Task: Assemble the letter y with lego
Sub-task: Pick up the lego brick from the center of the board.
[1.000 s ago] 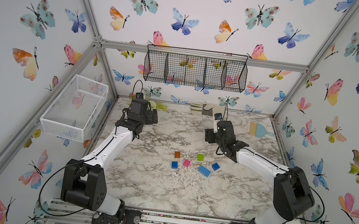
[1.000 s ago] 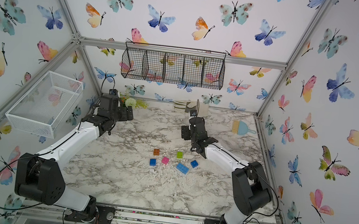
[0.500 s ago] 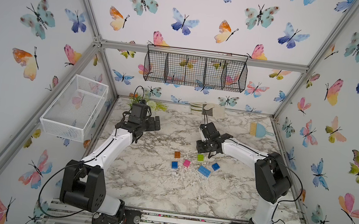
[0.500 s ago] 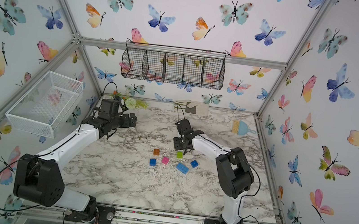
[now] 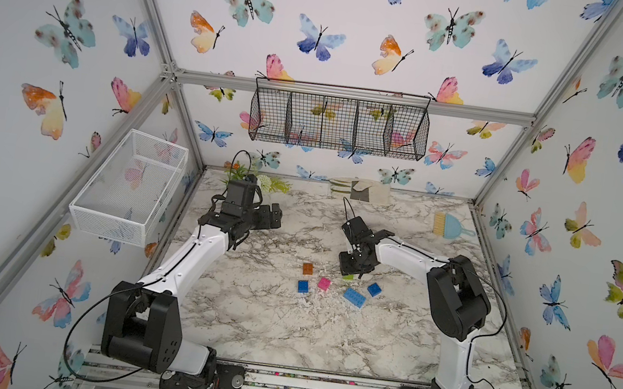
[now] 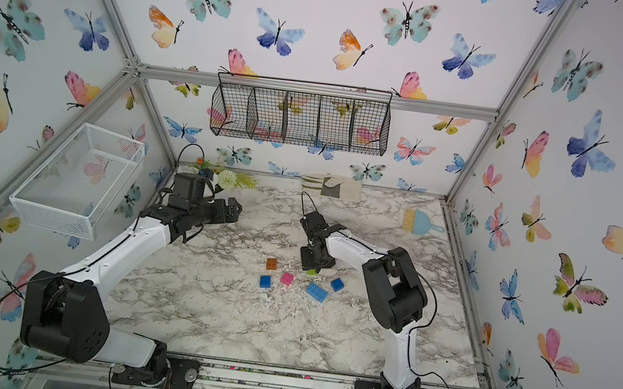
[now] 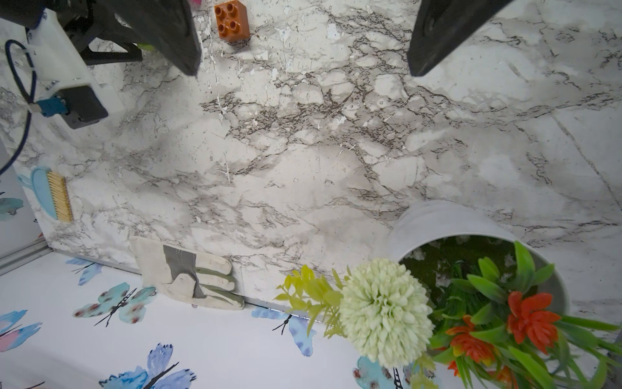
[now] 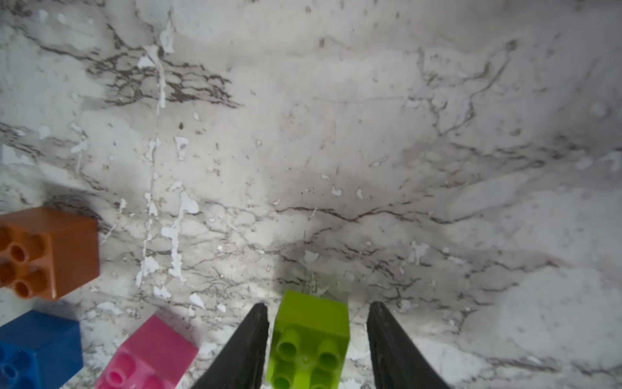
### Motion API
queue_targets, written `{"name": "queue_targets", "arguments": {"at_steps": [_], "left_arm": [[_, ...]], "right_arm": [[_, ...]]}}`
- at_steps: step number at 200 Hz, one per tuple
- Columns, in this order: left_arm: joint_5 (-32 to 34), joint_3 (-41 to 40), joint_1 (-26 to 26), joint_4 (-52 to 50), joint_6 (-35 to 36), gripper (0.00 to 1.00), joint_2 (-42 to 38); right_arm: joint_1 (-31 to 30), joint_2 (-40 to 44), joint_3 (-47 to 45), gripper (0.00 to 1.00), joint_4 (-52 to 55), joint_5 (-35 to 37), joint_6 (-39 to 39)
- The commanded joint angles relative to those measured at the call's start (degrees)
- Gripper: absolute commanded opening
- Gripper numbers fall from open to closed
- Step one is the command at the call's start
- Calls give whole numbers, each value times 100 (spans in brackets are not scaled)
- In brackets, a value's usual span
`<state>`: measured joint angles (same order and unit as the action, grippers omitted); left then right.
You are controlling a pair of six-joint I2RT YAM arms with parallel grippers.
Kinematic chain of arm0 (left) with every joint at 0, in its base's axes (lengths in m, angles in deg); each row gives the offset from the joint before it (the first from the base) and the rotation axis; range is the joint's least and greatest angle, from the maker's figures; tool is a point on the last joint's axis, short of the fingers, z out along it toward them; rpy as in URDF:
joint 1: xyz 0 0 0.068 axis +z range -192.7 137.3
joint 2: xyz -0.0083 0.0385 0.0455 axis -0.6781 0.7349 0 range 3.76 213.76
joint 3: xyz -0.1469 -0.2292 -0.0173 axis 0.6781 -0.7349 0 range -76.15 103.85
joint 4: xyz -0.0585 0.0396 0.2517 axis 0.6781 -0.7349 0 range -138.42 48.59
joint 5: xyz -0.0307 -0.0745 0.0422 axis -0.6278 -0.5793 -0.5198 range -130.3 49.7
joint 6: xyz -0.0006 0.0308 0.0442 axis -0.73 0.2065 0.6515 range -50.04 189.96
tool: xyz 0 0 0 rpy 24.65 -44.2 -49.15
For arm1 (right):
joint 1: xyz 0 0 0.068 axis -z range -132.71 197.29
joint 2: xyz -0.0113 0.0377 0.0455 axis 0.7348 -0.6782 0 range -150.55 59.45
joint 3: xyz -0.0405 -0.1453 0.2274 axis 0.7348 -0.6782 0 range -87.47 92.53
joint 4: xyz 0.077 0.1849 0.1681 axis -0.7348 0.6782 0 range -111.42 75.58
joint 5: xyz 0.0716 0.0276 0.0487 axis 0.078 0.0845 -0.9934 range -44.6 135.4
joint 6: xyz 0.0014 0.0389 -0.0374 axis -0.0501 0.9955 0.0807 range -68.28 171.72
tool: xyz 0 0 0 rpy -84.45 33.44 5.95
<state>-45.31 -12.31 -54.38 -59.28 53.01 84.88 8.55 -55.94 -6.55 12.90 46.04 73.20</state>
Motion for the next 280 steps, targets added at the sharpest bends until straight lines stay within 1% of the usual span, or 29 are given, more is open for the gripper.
{"name": "queue_targets", "arguments": {"at_steps": [1,32,59,72,133,145,160,170,175,189,233,269,280], "left_arm": [[-30,65,19,-62,-61,94,-112],[-10,136,18,-146,-72,92,-27],[-26,72,22,-92,7,94,-120],[77,9,19,-42,-12,94,-169],[110,95,17,-155,-28,94,-62],[113,85,20,-147,-36,94,-71],[114,79,22,-142,-28,94,-79],[123,88,18,-150,-28,94,-68],[123,90,24,-162,-28,94,-60],[141,94,25,-181,-28,94,-46],[161,103,22,-186,-32,94,-39],[188,103,20,-197,-35,94,-28],[192,110,19,-207,-29,94,-20]], "right_arm": [[-56,-139,158,52,255,-22,76],[-81,-243,202,51,332,-64,76],[-99,-297,204,49,364,-64,76],[-109,-311,213,48,365,-47,84],[-151,-318,291,35,491,183,67],[-168,-298,299,35,513,239,52],[-178,-299,305,46,547,246,41],[-186,-297,298,51,541,257,41],[-186,-298,288,52,540,247,39],[-195,-288,289,52,564,259,50],[-204,-245,237,43,610,281,67],[-213,-249,236,43,618,270,83],[-217,-264,261,46,659,261,72]]}}
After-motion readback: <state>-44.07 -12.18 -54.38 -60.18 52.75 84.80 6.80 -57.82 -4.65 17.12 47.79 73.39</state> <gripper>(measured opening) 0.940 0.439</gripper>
